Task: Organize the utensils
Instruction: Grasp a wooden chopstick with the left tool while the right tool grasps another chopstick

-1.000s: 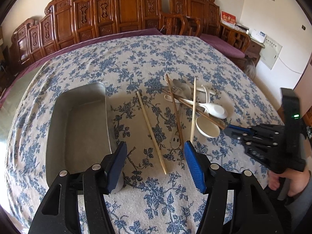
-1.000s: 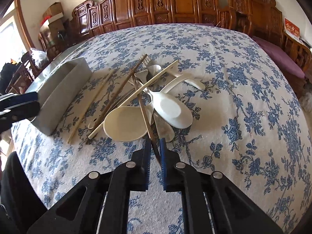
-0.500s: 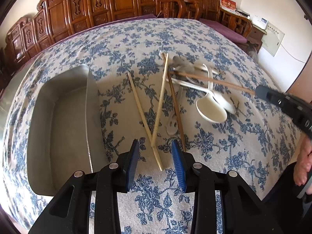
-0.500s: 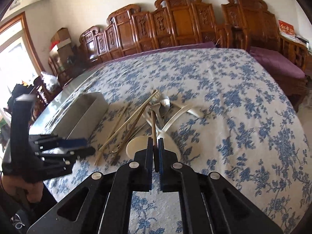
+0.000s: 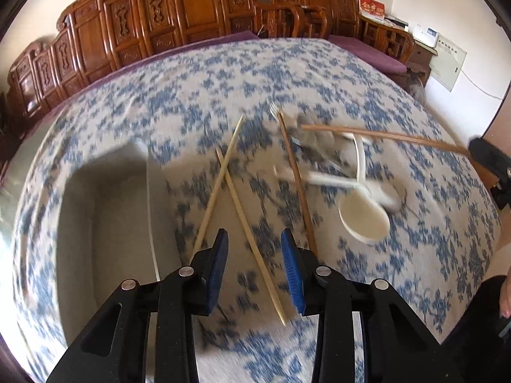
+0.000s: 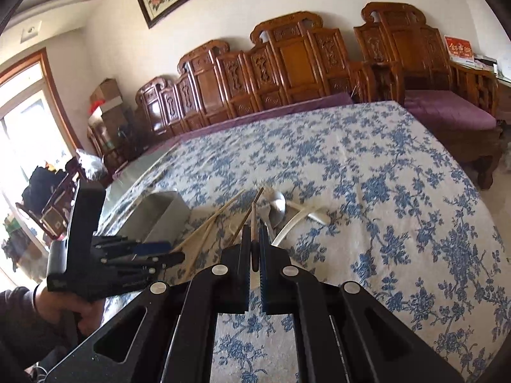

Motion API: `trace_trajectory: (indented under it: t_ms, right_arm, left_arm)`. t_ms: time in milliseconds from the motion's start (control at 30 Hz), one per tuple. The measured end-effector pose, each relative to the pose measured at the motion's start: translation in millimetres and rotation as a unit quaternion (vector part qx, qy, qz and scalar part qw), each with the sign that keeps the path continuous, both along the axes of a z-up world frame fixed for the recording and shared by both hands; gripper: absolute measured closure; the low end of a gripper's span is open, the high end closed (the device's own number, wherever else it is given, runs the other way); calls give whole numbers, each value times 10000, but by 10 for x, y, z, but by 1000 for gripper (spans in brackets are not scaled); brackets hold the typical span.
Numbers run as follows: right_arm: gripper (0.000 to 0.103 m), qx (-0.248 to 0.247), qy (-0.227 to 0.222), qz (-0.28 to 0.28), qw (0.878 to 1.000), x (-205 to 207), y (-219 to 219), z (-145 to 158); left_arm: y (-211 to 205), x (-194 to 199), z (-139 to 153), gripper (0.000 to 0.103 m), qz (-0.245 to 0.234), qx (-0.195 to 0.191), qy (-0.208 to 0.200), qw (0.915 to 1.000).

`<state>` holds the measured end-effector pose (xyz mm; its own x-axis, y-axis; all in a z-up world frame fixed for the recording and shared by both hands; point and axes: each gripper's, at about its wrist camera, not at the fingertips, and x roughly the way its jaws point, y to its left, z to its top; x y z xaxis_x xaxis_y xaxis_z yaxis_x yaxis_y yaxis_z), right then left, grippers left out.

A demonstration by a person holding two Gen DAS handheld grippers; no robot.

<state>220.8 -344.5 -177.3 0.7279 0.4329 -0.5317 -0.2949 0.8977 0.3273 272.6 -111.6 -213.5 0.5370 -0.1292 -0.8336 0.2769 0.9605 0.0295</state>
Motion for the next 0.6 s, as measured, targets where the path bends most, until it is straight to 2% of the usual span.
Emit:
trace_trajectory:
  t_ms: [167,333,400,500,600]
  right_arm:
    - [97,-1,48,-34,10000,45,-26,-36]
    - [97,25,101,-2,9999,76,-15,-74]
    - [97,29,114,10,9999,90,-7,-86]
    - [97,32,149,4,9999,110,-7,-107]
    - [97,56,168,6,9998,123,-12,-121]
  left_arm:
    - [46,352,120,71,-104,190,9,9998]
    - [61,698,90,71,-218,321,199,9990]
    - [67,843,29,79,-248,347,356,9985]
    - [38,1011,-90,80,-299,459,594,9967]
    - [-2,1139,-252,88,-322,785,880,9925]
